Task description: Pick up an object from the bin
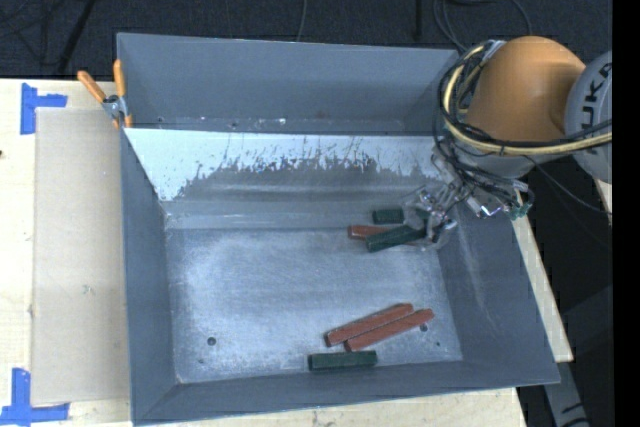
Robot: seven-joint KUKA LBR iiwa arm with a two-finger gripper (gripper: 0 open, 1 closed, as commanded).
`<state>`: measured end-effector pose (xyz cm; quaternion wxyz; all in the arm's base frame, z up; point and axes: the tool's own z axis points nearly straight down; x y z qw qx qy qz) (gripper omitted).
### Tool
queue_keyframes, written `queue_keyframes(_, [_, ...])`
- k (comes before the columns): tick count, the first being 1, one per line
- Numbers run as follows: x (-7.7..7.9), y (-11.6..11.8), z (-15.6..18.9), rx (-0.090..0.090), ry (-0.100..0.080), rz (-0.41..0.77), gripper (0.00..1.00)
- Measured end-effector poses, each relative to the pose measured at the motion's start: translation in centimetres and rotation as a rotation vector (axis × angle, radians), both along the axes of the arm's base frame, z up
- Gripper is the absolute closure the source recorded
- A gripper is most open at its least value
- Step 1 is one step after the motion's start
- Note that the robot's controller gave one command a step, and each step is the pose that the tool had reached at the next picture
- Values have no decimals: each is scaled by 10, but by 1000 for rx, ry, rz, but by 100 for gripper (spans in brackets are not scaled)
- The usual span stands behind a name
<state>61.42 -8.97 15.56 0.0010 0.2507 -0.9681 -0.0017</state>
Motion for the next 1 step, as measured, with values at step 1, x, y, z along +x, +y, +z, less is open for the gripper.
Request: queue_keyframes(1, [-3,6,95,-3,-14,5,100])
